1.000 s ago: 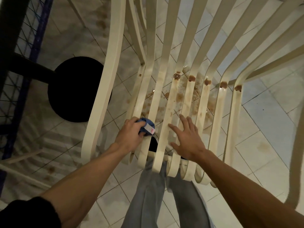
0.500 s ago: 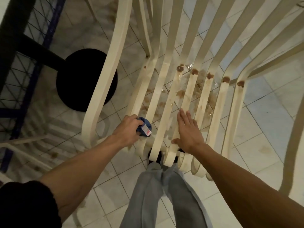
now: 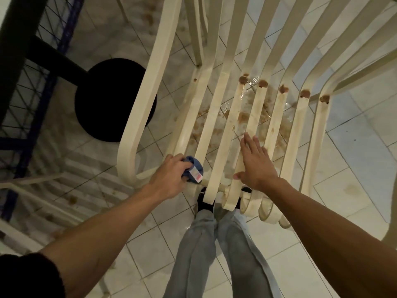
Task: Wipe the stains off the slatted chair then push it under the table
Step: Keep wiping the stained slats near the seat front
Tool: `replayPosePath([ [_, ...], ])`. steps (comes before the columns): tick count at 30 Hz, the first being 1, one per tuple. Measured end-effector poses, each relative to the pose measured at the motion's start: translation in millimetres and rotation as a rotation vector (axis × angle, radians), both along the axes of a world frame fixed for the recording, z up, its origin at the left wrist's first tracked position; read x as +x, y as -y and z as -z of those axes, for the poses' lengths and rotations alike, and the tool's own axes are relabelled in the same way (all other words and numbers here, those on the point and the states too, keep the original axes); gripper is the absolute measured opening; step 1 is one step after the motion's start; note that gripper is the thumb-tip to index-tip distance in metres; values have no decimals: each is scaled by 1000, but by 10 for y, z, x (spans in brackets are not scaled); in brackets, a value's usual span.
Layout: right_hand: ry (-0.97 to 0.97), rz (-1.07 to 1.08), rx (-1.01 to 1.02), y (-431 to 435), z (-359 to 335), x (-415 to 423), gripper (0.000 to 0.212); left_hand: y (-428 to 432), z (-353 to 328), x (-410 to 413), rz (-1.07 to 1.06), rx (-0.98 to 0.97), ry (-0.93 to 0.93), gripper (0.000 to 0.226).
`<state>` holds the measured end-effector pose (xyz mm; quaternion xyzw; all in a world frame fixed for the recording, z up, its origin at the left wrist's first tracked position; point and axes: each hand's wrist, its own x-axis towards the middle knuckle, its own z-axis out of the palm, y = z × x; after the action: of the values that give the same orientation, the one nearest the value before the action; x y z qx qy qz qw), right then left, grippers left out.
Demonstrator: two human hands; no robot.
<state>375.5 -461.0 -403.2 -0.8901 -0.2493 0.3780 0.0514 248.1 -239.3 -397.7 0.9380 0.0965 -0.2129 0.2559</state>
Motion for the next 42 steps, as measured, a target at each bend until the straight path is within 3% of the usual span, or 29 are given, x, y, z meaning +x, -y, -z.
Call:
replayPosePath([
  [7,13,15,6,-16,23,-20,115,2,-19,-134,9,4,-18,29],
  [13,21,10,9,-19,15,-24,114,58,42,80,-109,35,58,38],
  [23,15,16,3,-13,-7,-39,114,66,12,-579,-120,-32,18,35],
  [28,12,13,14,-5,4,-26,115,64,-19,-178,-182,-21,105,34],
  [34,13,13,8,-4,9,-28,114,36,59,290,-218,-25,66,31],
  [42,-18,2,22,11,-9,-34,111,89,8,-257,-230,-29,-11,30],
])
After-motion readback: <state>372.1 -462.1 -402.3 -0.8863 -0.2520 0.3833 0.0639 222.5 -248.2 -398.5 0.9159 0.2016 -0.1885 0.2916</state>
